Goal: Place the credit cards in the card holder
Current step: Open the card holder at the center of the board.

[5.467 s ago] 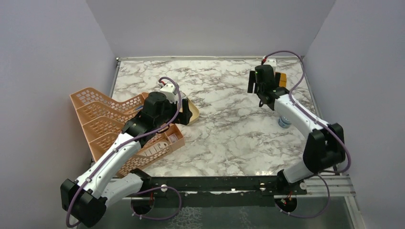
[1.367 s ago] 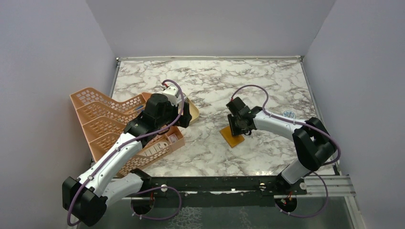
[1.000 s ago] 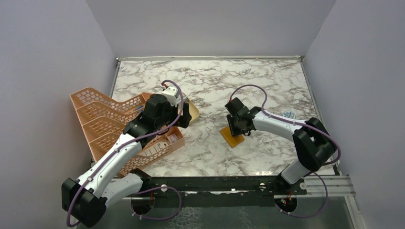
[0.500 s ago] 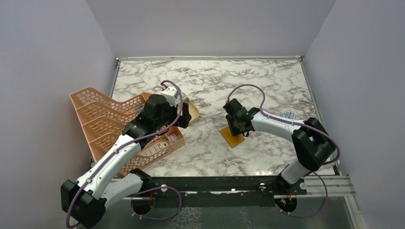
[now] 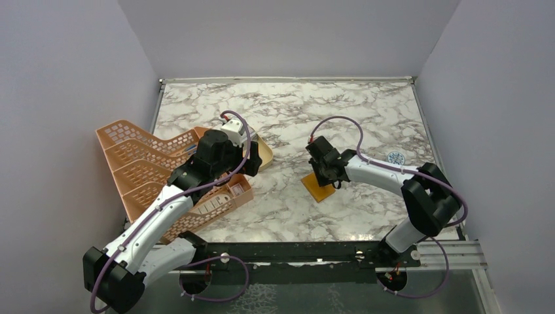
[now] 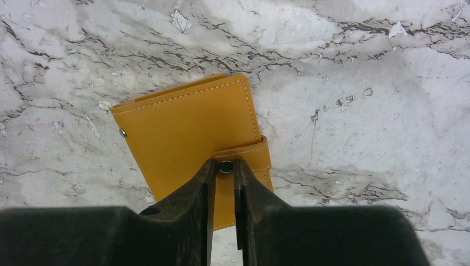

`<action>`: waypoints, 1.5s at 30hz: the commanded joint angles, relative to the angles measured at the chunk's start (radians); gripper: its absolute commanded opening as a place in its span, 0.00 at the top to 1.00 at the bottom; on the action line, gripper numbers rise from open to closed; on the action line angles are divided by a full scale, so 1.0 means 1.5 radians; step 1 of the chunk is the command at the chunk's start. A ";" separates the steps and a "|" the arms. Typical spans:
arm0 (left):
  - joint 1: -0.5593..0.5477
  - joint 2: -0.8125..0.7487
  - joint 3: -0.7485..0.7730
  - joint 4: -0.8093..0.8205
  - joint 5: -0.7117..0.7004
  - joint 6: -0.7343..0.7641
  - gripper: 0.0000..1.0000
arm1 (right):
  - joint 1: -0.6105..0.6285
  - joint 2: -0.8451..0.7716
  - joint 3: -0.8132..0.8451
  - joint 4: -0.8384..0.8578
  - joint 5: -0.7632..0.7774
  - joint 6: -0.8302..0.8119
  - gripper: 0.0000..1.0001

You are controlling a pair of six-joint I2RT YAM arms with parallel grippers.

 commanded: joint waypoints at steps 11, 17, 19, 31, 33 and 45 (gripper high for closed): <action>0.004 -0.006 -0.005 0.008 -0.003 0.007 0.01 | 0.005 -0.016 0.021 0.004 -0.031 -0.023 0.78; 0.004 -0.011 -0.007 0.008 -0.004 0.008 0.01 | 0.006 0.018 0.004 0.012 -0.017 -0.023 0.76; 0.004 -0.010 -0.006 0.008 -0.004 0.008 0.01 | 0.008 0.027 0.000 0.011 -0.013 -0.021 0.76; 0.004 -0.009 -0.005 0.008 -0.001 0.008 0.01 | 0.018 0.020 -0.015 0.026 -0.023 -0.024 0.72; 0.004 -0.010 -0.007 0.008 -0.003 0.008 0.01 | 0.018 0.026 -0.017 0.024 -0.012 -0.019 0.73; 0.004 -0.007 -0.006 0.008 0.000 0.008 0.01 | 0.018 -0.022 -0.020 0.020 -0.009 0.042 0.96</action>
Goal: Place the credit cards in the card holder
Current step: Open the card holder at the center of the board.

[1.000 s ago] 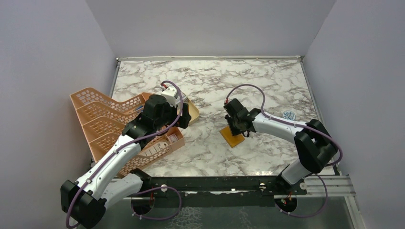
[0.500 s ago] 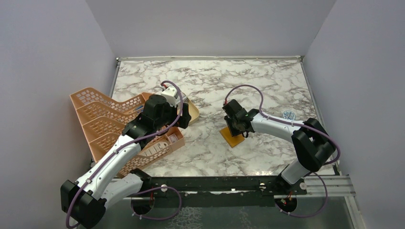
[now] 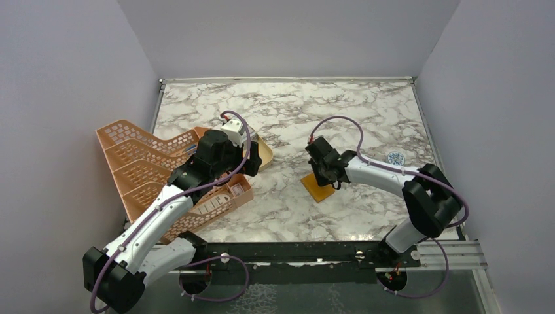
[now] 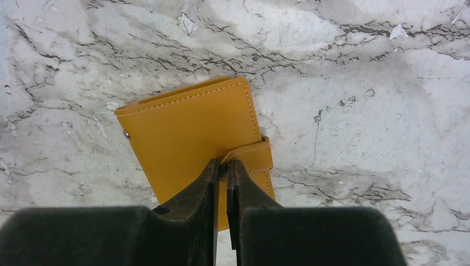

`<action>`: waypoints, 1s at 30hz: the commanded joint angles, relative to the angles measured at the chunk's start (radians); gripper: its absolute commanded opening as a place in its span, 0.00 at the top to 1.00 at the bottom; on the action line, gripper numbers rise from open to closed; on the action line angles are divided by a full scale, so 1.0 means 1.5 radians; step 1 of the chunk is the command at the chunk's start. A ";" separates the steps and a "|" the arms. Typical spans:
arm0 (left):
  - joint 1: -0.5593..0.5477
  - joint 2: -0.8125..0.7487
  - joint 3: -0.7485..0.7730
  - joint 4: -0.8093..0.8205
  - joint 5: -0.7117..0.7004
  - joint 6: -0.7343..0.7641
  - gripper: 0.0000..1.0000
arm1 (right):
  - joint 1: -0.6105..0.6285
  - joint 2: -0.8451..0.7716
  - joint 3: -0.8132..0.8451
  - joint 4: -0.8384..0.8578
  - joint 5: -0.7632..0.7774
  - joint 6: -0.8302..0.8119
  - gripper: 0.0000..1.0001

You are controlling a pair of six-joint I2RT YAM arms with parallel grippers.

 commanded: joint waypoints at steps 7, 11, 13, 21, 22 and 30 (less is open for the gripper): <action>0.004 -0.011 -0.007 0.008 -0.002 0.007 0.01 | 0.005 -0.037 -0.025 0.023 -0.015 0.061 0.99; 0.004 -0.011 -0.008 0.008 -0.007 0.006 0.01 | 0.005 -0.056 -0.032 0.037 -0.040 0.077 0.99; 0.004 -0.004 -0.009 0.008 0.002 0.000 0.01 | 0.005 -0.070 -0.037 0.046 -0.057 0.089 0.99; 0.004 0.045 0.012 0.004 0.089 -0.033 0.08 | 0.005 -0.129 -0.051 0.064 -0.103 0.125 0.99; 0.004 0.048 0.013 0.005 0.103 -0.045 0.09 | 0.005 -0.140 -0.053 0.067 -0.108 0.129 0.99; 0.000 0.071 -0.035 0.122 0.277 -0.176 0.11 | 0.005 -0.241 -0.092 0.122 -0.178 0.179 0.99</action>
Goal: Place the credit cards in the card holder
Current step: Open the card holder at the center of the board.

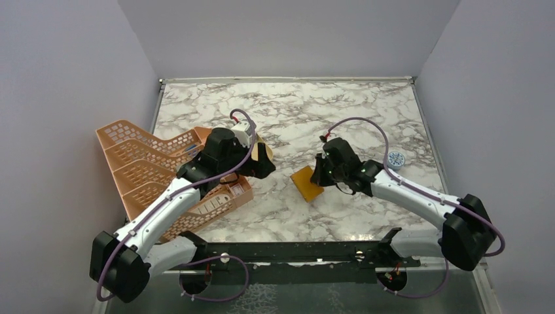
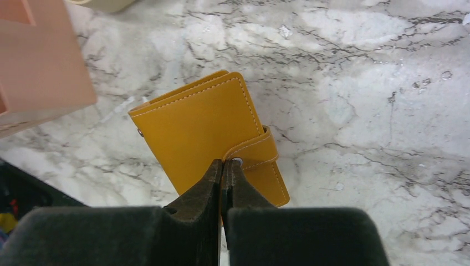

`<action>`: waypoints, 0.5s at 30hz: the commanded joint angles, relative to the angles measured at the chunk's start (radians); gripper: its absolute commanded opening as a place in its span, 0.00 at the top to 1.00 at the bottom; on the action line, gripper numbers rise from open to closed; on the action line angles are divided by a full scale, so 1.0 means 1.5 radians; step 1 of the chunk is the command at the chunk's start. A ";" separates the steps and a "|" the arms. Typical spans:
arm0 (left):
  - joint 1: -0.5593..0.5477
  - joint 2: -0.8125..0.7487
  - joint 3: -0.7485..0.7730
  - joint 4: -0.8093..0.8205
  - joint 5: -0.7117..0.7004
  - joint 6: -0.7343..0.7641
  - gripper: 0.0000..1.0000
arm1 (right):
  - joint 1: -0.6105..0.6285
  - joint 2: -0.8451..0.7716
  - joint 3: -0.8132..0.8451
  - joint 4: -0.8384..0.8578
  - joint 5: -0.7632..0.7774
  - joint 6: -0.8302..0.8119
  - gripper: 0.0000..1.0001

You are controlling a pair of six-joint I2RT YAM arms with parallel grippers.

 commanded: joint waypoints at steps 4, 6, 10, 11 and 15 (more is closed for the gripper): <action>-0.002 0.038 -0.062 0.184 0.207 -0.159 0.11 | 0.005 -0.088 -0.032 0.085 -0.088 0.062 0.99; -0.004 0.053 -0.067 0.207 0.217 -0.177 0.11 | 0.005 -0.107 -0.040 0.099 -0.097 0.075 0.99; -0.008 0.078 -0.077 0.247 0.226 -0.204 0.10 | 0.005 -0.130 -0.054 0.142 -0.131 0.100 0.99; -0.010 0.086 -0.080 0.257 0.229 -0.212 0.10 | 0.005 -0.132 -0.056 0.150 -0.140 0.104 0.99; -0.016 0.115 -0.087 0.294 0.243 -0.242 0.13 | 0.005 -0.137 -0.061 0.177 -0.169 0.118 0.99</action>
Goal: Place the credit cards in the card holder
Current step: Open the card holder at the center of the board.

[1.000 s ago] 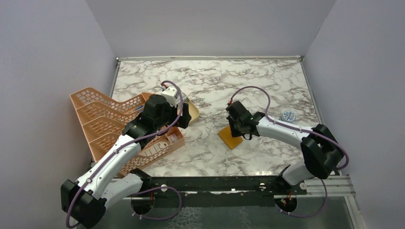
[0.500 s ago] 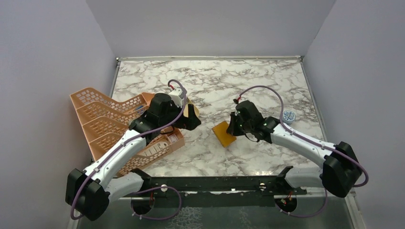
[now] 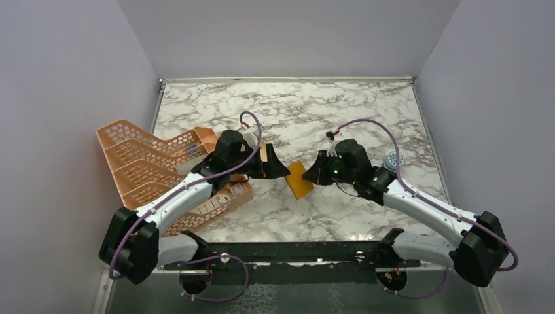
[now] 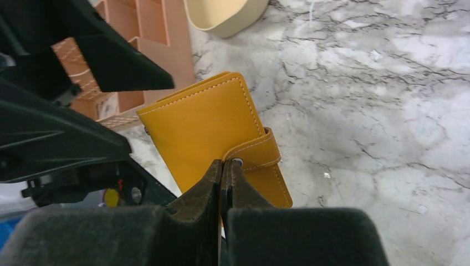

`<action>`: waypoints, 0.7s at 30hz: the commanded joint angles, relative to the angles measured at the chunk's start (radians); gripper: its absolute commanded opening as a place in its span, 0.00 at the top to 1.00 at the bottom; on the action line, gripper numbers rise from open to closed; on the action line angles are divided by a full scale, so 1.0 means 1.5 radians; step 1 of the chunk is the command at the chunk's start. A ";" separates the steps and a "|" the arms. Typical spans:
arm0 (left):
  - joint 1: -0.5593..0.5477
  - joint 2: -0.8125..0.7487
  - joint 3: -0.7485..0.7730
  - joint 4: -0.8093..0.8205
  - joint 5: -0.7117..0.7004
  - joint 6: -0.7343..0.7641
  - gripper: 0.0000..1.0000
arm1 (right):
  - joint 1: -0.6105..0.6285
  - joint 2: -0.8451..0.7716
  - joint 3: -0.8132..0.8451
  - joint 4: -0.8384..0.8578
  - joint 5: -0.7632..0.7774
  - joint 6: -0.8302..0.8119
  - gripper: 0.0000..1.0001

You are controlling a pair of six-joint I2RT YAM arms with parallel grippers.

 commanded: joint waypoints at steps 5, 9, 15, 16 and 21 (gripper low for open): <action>-0.014 0.047 -0.008 0.094 0.048 -0.060 0.29 | 0.005 -0.018 -0.009 0.076 -0.065 0.034 0.99; -0.015 0.053 -0.007 0.097 0.049 -0.059 0.58 | 0.005 -0.020 -0.007 0.066 -0.056 0.026 0.99; -0.015 0.061 -0.004 0.088 0.058 -0.038 1.00 | 0.005 -0.029 0.004 -0.012 0.023 -0.007 0.99; -0.015 0.062 -0.003 0.082 0.059 -0.031 1.00 | 0.005 -0.032 0.004 -0.027 0.047 -0.016 0.99; -0.015 0.066 -0.002 0.064 0.058 -0.007 1.00 | 0.004 -0.050 0.013 -0.094 0.133 -0.054 0.99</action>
